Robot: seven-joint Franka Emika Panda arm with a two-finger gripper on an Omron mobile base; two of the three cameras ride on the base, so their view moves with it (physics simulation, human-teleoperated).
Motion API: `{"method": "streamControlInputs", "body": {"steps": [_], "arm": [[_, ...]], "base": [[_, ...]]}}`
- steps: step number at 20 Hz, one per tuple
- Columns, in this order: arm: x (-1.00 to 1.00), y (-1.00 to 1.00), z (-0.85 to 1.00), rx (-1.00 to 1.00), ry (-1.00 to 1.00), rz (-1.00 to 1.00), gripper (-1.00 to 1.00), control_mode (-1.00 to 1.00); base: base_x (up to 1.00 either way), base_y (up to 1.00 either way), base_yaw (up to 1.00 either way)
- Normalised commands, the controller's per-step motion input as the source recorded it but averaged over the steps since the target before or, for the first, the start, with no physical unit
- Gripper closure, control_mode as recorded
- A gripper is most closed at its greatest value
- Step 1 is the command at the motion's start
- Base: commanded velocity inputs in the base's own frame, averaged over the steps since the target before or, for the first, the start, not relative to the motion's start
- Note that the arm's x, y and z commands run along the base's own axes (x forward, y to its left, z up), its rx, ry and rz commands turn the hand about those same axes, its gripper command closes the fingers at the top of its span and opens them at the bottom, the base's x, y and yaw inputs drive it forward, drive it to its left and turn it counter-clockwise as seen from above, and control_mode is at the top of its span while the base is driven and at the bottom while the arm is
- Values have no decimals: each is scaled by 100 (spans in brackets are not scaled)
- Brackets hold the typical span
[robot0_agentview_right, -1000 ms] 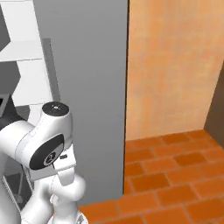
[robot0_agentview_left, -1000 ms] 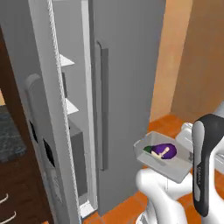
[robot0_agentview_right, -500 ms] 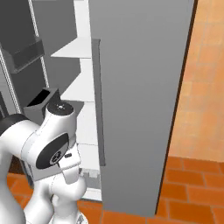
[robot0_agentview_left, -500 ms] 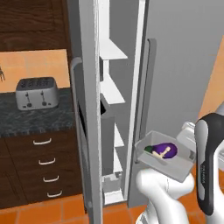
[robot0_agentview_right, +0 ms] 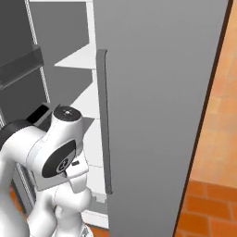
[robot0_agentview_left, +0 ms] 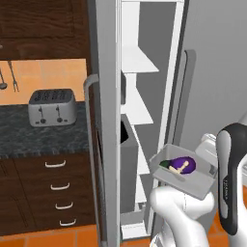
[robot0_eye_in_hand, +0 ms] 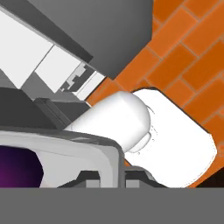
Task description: Take the meat container that has the fish and place it on the second highest rack of the freezer. Then take the vegetable container that has the mushroom and eggplant and place it on the highest rack of the freezer.
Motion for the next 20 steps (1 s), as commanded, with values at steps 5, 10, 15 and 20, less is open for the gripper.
{"method": "streamControlInputs", "body": {"steps": [5, 10, 15, 20], "arm": [[0, 0, 0, 0, 0, 0, 100, 100], [0, 0, 0, 0, 0, 0, 100, 100], [0, 0, 0, 0, 0, 0, 100, 100], [0, 0, 0, 0, 0, 0, 100, 100]], "base": [[38, -16, 8], [25, -8, 14], [25, -11, 16], [6, -23, 7]]}}
